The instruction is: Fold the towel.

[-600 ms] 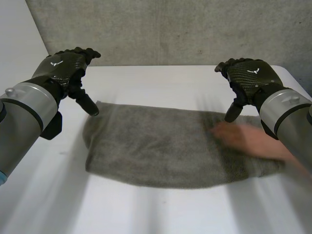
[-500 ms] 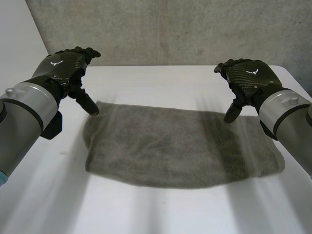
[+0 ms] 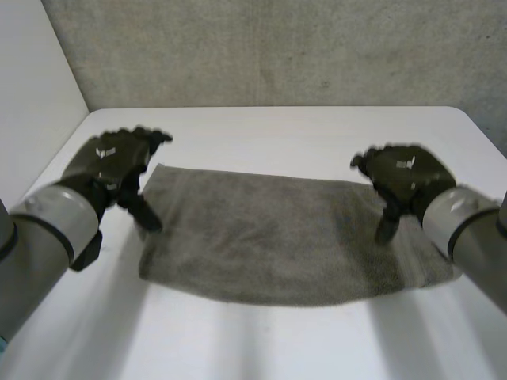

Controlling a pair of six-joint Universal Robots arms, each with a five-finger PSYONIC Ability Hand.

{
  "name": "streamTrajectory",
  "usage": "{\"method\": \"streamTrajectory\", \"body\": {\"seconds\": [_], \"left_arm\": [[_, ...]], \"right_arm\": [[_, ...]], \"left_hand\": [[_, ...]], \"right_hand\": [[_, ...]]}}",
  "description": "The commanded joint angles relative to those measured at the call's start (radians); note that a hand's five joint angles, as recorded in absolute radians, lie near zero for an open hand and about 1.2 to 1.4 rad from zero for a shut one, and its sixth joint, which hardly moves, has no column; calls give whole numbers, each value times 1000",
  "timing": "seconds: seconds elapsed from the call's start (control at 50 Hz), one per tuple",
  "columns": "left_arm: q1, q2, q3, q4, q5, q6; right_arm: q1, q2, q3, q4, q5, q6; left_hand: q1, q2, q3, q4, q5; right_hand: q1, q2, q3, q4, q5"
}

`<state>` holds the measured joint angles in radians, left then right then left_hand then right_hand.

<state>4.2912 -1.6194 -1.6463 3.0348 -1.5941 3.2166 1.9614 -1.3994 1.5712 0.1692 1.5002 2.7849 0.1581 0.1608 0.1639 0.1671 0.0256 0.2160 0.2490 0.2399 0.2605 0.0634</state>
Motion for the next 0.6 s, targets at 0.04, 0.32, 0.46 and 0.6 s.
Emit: {"method": "streamTrajectory", "body": {"seconds": [0.04, 0.32, 0.46, 0.6], "left_arm": [[119, -28, -211, 200, 91, 138], [156, -223, -280, 351, 194, 166], [154, -254, -299, 363, 210, 167], [153, -261, -320, 417, 212, 167]], "right_arm": [[-7, -1, 231, -75, -73, -60], [-98, 3, 498, -393, -224, -61], [-95, 32, 521, -456, -222, -61], [-90, 45, 526, -488, -222, -61]], "left_hand": [[29, 26, 23, 20, -13], [275, 273, 270, 266, 233], [328, 326, 323, 319, 286], [549, 546, 543, 540, 507]], "right_hand": [[60, 27, 36, 15, 38], [406, 373, 382, 361, 384], [476, 444, 453, 432, 455], [497, 464, 473, 453, 475]]}}
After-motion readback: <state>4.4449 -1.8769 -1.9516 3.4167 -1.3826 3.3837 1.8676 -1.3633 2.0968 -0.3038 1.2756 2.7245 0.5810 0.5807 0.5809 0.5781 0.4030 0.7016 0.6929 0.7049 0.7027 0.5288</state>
